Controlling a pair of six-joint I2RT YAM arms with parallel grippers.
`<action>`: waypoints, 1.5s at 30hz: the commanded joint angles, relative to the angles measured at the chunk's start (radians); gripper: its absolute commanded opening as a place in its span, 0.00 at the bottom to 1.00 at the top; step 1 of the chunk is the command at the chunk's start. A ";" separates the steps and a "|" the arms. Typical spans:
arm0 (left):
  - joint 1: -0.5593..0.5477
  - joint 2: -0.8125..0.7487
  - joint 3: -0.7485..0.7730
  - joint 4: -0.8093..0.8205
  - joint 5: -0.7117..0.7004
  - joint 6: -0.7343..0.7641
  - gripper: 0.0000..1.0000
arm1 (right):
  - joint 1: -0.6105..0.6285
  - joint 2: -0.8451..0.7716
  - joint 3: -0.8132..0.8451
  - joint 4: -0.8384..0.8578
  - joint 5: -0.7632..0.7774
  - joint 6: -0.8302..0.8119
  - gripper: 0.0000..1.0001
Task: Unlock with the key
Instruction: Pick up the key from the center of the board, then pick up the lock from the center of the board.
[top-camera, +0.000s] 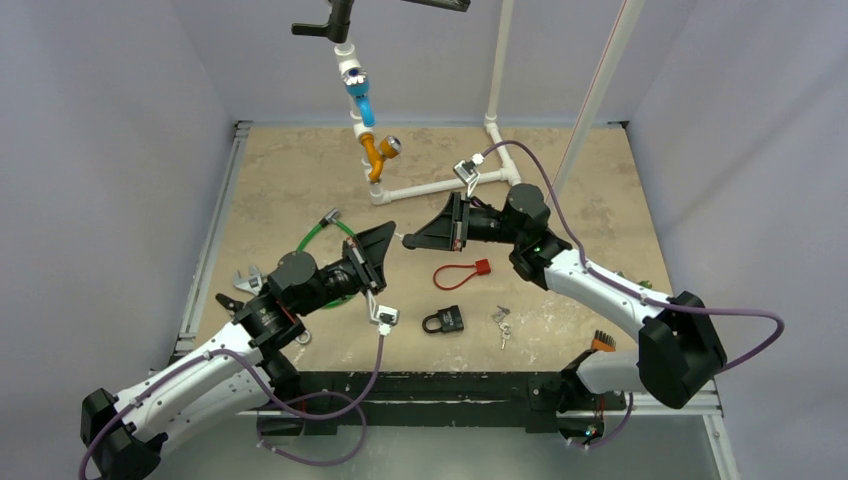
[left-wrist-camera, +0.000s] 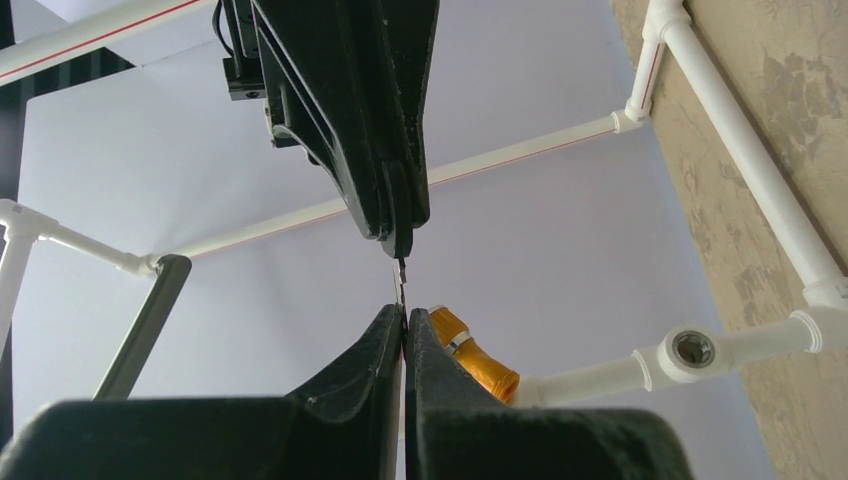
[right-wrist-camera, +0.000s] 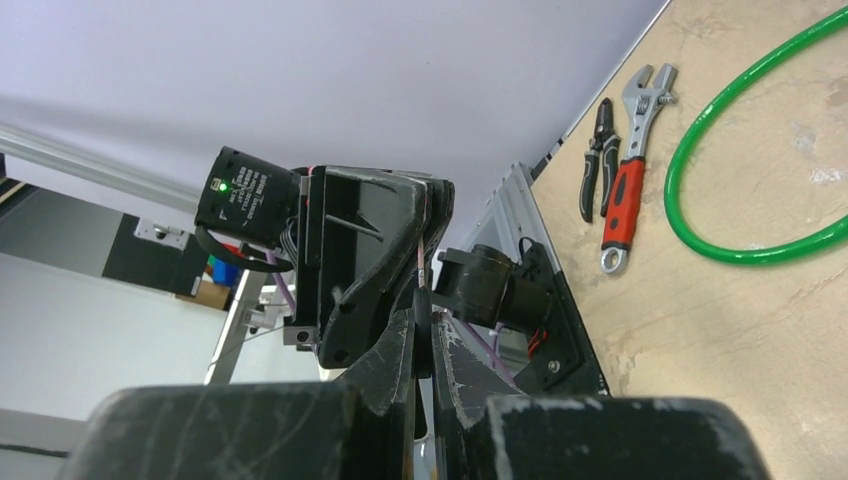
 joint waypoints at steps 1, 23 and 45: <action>-0.011 0.009 0.015 0.017 -0.011 0.022 0.00 | 0.000 -0.024 -0.009 0.053 -0.005 0.004 0.00; -0.053 0.417 0.557 -1.003 0.140 -1.296 1.00 | -0.107 -0.425 -0.003 -0.986 0.750 -0.523 0.00; -0.197 1.028 0.771 -0.984 0.252 -1.510 1.00 | -0.109 -0.682 0.027 -1.270 1.045 -0.452 0.00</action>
